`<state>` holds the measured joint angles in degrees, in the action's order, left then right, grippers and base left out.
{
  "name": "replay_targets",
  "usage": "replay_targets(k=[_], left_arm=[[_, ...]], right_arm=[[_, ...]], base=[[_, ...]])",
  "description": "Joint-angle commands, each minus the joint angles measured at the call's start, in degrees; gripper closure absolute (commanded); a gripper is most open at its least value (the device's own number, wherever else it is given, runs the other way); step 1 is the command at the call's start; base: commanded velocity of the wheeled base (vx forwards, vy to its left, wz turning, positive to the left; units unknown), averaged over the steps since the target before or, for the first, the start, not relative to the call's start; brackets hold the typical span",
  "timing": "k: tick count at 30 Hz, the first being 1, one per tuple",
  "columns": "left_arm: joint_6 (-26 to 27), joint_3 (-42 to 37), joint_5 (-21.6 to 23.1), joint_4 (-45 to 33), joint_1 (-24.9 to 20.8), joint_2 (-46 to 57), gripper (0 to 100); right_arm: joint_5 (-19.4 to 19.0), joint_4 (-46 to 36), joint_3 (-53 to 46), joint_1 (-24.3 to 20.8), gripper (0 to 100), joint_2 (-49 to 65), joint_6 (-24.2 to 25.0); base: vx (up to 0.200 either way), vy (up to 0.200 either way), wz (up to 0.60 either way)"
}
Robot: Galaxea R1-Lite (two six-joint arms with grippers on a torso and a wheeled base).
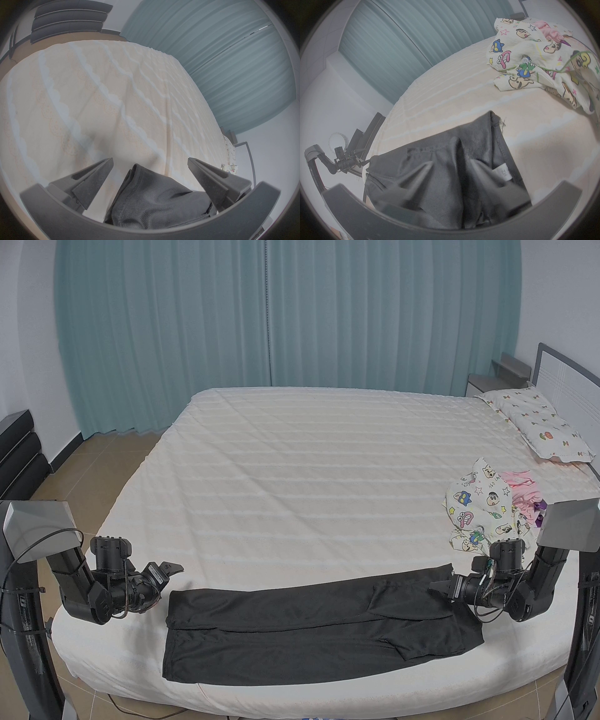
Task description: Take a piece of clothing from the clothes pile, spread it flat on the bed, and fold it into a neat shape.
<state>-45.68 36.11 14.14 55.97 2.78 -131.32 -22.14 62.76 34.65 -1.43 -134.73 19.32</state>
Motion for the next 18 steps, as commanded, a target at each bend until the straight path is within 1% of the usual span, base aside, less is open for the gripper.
replay_targets(k=[1, 2, 3, 4, 5, 6, 7, 8, 10, 12, 13, 14, 18], left_arm=[[-0.02, 0.1, 0.01, 0.02, 0.03, -0.08, 0], [-0.02, 0.1, 0.01, 0.02, 0.03, -0.08, 0], [-0.02, 0.1, 0.01, 0.02, 0.03, -0.08, 0], [-0.02, 0.1, 0.01, 0.02, 0.03, -0.08, 0], [-0.02, 0.1, 0.01, 0.02, 0.03, -0.08, 0], [-0.02, 0.1, 0.01, 0.02, 0.03, -0.08, 0], [-0.02, 0.1, 0.01, 0.02, 0.03, -0.08, 0], [-0.02, 0.1, 0.01, 0.02, 0.03, -0.08, 0], [-0.02, 0.1, 0.01, 0.02, 0.03, -0.08, 0], [-0.02, 0.1, 0.01, 0.02, 0.03, -0.08, 0], [-0.02, 0.1, 0.01, 0.02, 0.03, -0.08, 0], [-0.02, 0.1, 0.01, 0.02, 0.03, -0.17, 0], [0.06, 0.19, 0.01, 0.02, 0.03, -0.17, 0]], right_arm=[[-0.27, -0.53, 2.09, -1.03, 0, 3.77, 0.72], [-0.27, -0.62, 2.36, -1.3, 0, 3.95, 0.8], [-0.01, -0.71, 3.15, -2.97, 0, 4.83, 1.07], [-0.01, -0.71, 3.15, -2.97, 0, 4.83, 1.07], [0.34, -0.97, 3.76, -6.13, 0, 5.09, 1.95], [0.34, -0.97, 3.76, -6.13, 0, 5.09, 1.95], [2.27, -2.02, 4.91, -9.74, 0, 4.56, 2.47], [3.68, -2.64, 5.78, -11.14, 0, 4.12, 2.56], [8.08, -4.13, 8.77, -14.13, 0, 1.84, 3.09], [11.33, -4.57, 10.79, -16.33, 0, -0.09, 3.71], [11.33, -4.57, 10.79, -16.33, 0, -0.09, 3.71], [12.65, -4.57, 11.58, -17.47, 0, -1.41, 3.62], [13.52, -4.66, 11.76, -19.05, 0, -2.12, 2.83]], base=[[0.0, 0.0, 0.0], [0.0, 0.0, 0.0], [0.0, 0.0, 0.0], [0.0, 0.0, 0.0], [0.0, 0.0, 0.0], [0.0, 0.0, 0.0], [0.0, 0.0, 0.0], [0.0, 0.0, 0.0], [0.0, 0.0, 0.0], [0.0, 0.0, 0.0], [0.0, 0.0, 0.0], [0.0, 0.0, 0.0], [0.0, 0.0, 0.0]])
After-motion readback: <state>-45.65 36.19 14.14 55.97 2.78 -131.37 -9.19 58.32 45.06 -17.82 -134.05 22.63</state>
